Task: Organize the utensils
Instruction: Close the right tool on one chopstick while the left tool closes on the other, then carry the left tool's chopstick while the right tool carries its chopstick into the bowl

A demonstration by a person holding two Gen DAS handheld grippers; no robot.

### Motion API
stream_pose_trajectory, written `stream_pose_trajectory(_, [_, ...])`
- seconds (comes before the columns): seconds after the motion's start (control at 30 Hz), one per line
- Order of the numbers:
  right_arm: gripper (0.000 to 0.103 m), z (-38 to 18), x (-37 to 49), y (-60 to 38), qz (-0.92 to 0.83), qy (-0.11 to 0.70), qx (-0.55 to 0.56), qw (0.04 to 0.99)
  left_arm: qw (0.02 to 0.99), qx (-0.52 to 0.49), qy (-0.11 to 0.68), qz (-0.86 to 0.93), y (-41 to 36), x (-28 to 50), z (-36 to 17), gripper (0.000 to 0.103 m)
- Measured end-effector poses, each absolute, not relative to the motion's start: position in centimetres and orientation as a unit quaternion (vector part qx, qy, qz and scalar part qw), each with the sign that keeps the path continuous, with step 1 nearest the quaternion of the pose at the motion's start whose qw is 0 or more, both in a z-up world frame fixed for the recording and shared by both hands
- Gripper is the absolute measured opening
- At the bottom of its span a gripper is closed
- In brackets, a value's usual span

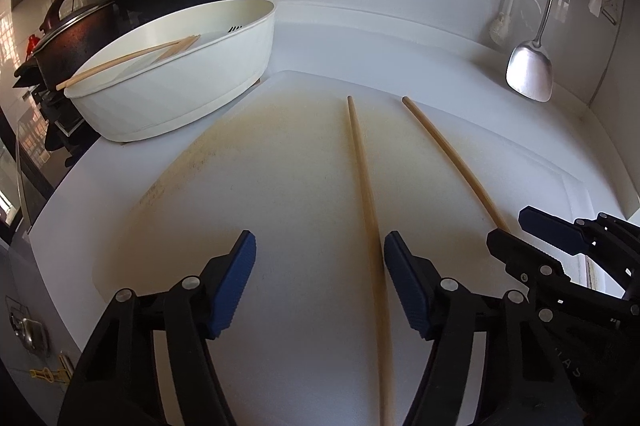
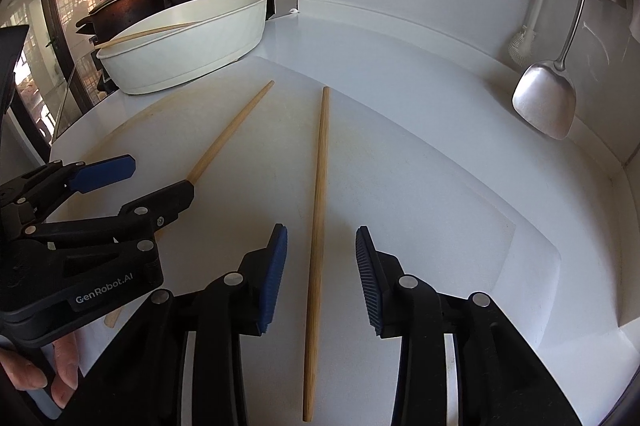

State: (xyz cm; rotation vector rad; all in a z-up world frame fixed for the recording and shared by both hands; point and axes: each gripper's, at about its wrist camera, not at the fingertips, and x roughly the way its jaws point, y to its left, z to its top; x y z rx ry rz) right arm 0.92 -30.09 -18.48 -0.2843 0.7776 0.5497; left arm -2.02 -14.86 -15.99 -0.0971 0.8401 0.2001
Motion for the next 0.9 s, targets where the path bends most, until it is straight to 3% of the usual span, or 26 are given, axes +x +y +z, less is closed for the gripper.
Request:
stream_pose_trajectory(0.1, [0.032, -18.5, 0.9, -29.7, 0.261, 0.37, -0.139, 0.881, 0.907, -0.048, 0.406, 0.099, -14.7, -2.0, -15.9, 0.055])
stream_pose_trajectory(0.27, [0.014, -18.5, 0.6, -28.8, 0.257, 0.362, -0.159, 0.882, 0.907, -0.051, 0.405, 0.1, -14.4, -2.1, -15.7, 0.045])
stream_pose_trajectory(0.33, [0.009, -18.5, 0.3, -28.4, 0.256, 0.358, -0.17, 0.882, 0.908, -0.052, 0.405, 0.1, -14.3, -2.0, -15.6, 0.036])
stream_pose_trajectory(0.53, [0.007, -18.5, 0.4, -28.2, 0.25, 0.359, -0.165, 0.884, 0.909, -0.054, 0.404, 0.092, -14.0, -2.1, -15.5, 0.007])
stream_pose_trajectory(0.9, [0.006, -18.5, 0.2, -28.4, 0.228, 0.368, -0.132, 0.892, 0.906, -0.062, 0.415, 0.05, -13.2, -2.1, -15.6, 0.007])
